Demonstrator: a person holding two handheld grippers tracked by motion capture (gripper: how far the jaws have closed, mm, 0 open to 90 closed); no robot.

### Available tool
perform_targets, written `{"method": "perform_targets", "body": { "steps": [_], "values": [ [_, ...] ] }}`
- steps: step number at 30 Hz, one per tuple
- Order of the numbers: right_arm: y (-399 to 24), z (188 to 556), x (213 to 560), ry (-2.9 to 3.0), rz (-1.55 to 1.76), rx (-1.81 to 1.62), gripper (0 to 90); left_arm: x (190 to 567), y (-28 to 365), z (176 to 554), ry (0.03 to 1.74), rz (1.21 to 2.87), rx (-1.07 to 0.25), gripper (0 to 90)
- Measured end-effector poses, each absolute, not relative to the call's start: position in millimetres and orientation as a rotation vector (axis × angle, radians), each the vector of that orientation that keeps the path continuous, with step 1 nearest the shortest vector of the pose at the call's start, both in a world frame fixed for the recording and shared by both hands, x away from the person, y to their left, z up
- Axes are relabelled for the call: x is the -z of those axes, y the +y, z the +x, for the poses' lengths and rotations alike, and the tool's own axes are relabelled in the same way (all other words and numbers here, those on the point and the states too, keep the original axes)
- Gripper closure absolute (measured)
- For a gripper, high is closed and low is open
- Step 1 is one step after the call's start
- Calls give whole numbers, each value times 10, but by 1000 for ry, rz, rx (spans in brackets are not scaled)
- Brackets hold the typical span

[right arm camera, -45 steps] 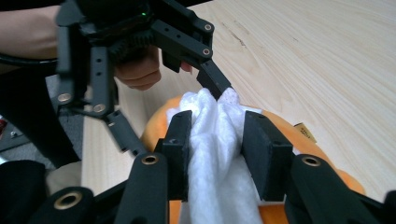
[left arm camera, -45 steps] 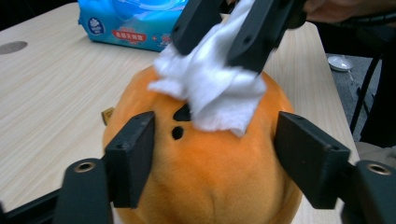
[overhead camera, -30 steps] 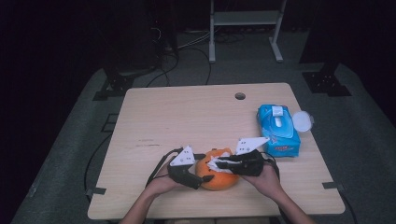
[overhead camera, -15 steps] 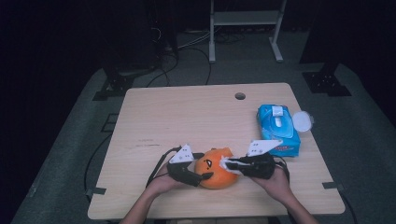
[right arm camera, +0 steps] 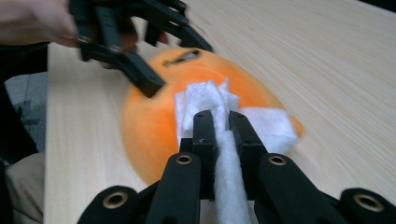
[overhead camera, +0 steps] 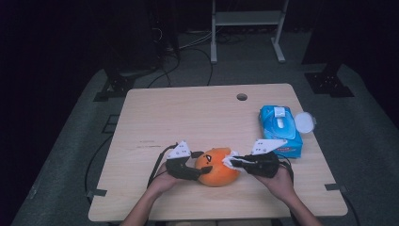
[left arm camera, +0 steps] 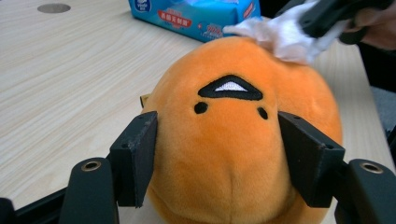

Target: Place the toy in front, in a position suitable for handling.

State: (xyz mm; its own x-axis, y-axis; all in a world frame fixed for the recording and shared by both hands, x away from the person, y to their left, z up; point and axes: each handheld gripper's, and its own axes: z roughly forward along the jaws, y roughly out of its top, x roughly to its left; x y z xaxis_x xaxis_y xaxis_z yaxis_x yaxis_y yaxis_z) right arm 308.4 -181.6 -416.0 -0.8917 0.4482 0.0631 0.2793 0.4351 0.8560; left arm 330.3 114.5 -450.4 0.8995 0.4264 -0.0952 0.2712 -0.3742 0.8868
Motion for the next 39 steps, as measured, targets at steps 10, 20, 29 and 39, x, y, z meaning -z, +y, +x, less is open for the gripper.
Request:
{"method": "perform_targets", "body": {
  "steps": [10, 20, 29, 39],
  "values": [
    [-1660, 3054, 4139, 2522, 546, -1429, 819, 4527, 1174, 3355, 546, 1957, -157, 330],
    [-1930, 3140, 4201, 2461, 706, -1455, 819, 4539, 1166, 3356, 557, 1958, -141, 314],
    [-1749, 3081, 4149, 2497, 595, -1462, 816, 4542, 1215, 3371, 556, 1956, -135, 317],
    [-1868, 3089, 4174, 2491, 655, -1478, 815, 4550, 1206, 3384, 579, 1943, -126, 307]
  ]
}}
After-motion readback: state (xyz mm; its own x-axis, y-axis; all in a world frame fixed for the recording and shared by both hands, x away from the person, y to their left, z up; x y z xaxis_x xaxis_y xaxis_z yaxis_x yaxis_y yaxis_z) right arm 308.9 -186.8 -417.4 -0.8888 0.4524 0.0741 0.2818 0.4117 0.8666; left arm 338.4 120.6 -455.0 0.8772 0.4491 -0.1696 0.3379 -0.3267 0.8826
